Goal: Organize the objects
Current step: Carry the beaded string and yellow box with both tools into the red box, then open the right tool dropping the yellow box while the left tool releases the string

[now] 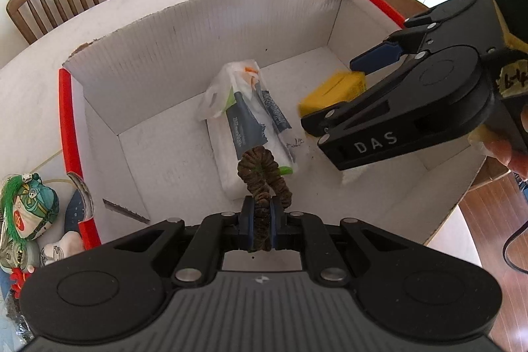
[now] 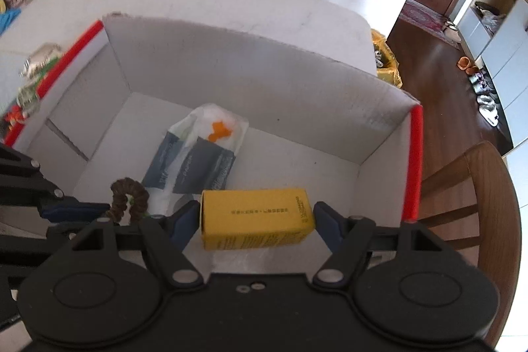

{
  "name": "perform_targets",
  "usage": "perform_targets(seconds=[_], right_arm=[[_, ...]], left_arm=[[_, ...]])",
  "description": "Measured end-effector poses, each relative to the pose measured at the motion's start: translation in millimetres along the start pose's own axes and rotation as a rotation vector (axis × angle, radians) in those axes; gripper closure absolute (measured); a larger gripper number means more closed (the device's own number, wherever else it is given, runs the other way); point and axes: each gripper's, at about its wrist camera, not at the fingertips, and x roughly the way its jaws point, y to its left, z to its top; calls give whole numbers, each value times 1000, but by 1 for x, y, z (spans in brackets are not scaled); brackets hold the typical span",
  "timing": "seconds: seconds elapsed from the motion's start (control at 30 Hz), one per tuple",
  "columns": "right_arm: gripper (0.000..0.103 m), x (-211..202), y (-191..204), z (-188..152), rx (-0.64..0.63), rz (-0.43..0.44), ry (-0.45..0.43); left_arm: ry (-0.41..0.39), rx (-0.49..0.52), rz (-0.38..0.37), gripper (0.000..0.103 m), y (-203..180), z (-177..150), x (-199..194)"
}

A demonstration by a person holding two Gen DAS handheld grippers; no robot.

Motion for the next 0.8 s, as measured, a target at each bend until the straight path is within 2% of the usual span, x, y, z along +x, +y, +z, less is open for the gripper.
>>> perform_targets(seconds=[0.13, 0.37, 0.8], right_arm=[[36, 8, 4, 0, -23, 2, 23], [34, -1, -1, -5, -4, 21, -3], [30, -48, -7, -26, 52, 71, -131]], left_arm=[[15, 3, 6, 94, 0, 0, 3], [13, 8, 13, 94, -2, -3, 2], [-56, -40, -15, 91, 5, -8, -19]])
